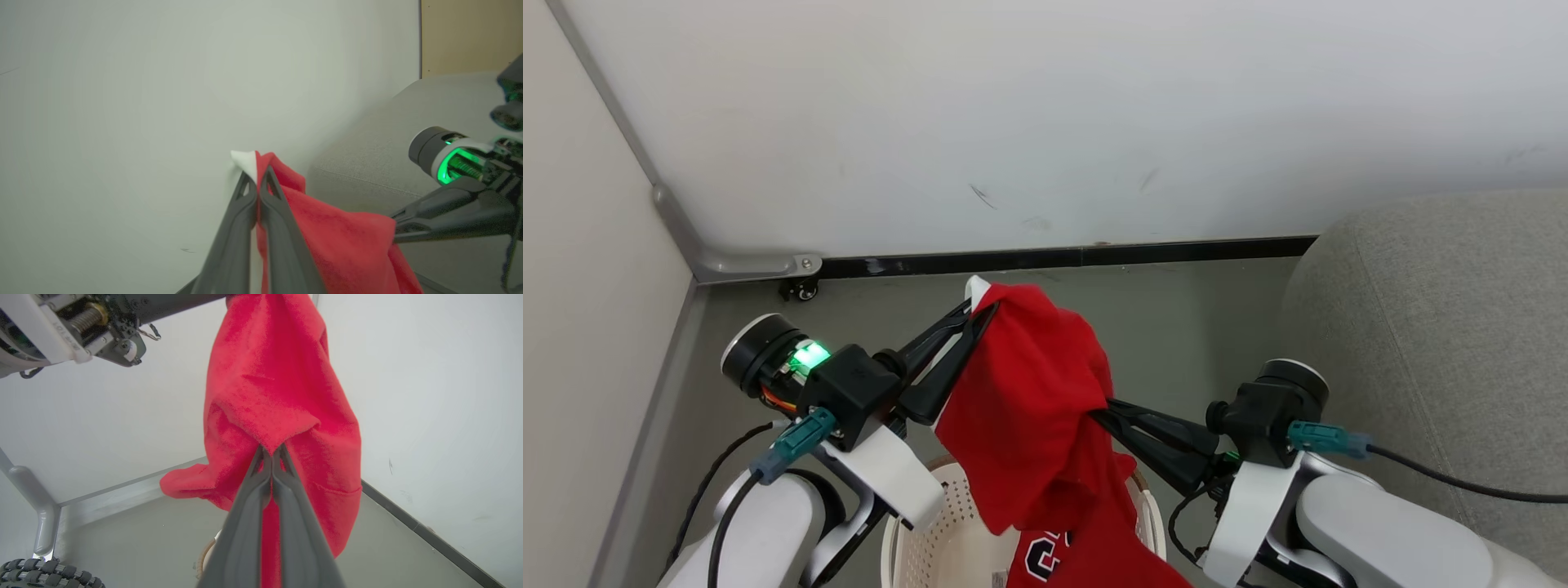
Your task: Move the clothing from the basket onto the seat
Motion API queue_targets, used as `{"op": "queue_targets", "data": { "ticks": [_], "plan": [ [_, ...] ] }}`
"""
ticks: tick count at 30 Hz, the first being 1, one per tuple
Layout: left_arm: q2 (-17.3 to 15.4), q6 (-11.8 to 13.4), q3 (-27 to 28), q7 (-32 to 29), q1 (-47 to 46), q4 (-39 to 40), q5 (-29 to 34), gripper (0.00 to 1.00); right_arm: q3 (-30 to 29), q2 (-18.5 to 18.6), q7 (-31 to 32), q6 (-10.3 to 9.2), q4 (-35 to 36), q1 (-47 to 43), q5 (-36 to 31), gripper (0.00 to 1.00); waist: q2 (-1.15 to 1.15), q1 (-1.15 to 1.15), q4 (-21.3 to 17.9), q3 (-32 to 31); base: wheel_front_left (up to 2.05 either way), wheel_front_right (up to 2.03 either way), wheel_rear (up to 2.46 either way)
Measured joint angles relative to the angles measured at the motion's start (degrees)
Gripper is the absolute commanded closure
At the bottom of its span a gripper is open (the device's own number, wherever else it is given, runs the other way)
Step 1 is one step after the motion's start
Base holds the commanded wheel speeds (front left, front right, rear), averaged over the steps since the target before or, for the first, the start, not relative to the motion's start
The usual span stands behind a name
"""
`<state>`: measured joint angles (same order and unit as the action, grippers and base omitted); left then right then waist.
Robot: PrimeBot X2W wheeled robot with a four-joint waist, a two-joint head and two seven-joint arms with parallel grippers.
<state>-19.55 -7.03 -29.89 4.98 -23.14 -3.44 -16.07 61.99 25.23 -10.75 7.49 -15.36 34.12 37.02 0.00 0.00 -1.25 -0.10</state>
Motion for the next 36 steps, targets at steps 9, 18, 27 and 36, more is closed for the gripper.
{"op": "queue_targets", "data": {
  "ticks": [9, 18, 27, 36],
  "plan": [
    [0.29, 0.46, 0.22, 0.49, 2.24, -1.76, -1.64, 1.0, -4.28, 0.64, -1.36, 0.0, -0.27, -0.06, 2.42, 1.0, 0.0, 0.0, -1.63, -0.02, 0.0, 0.0, 0.0],
    [0.65, 0.19, -1.48, 1.67, 3.27, -1.8, -4.57, 0.0, -7.2, 1.11, -2.12, 0.0, -1.77, -0.08, 2.9, 1.0, 0.0, 0.0, -2.42, -0.45, 0.0, 0.0, 0.0],
    [-1.05, -0.11, -3.63, 1.66, 5.36, -1.94, -7.17, 0.0, -10.55, 2.21, -2.61, 0.0, -2.77, -0.08, 3.34, 1.0, 0.0, 0.0, -2.56, -1.13, 0.0, 0.0, 0.0],
    [-2.36, -0.12, -5.91, 2.36, 5.5, -1.01, -8.51, 0.0, -13.89, 4.0, -2.94, 0.0, -3.37, -1.56, 3.34, 1.0, 0.0, 0.0, -3.55, -1.46, 0.0, 0.0, 0.0]
  ]
}}
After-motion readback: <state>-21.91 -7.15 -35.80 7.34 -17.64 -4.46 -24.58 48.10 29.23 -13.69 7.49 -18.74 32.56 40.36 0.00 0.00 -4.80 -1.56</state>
